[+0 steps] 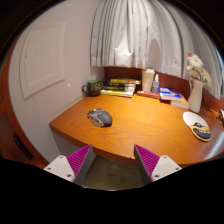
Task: Arrange mouse
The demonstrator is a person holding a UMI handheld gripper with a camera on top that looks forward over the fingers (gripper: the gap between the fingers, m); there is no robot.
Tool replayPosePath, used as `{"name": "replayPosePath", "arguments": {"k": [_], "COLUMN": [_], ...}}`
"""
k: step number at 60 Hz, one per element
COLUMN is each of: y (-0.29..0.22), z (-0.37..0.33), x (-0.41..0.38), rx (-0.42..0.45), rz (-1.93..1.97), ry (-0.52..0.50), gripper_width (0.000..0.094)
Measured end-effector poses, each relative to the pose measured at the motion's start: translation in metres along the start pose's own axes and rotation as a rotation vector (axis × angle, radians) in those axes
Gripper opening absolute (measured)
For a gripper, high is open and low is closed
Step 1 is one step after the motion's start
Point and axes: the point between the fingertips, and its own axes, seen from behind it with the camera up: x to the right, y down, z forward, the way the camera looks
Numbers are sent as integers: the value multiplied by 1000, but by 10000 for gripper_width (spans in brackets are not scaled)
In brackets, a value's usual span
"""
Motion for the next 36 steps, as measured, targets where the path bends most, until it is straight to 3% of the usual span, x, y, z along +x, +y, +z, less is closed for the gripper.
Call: {"name": "replayPosePath", "arguments": {"k": [18, 36], "y": [-59, -138], "z": [76, 149], "x": [-7, 54], "rx": [-20, -77], "rz": [36, 82], "ry": [35, 132], "gripper_width": [818, 819]}}
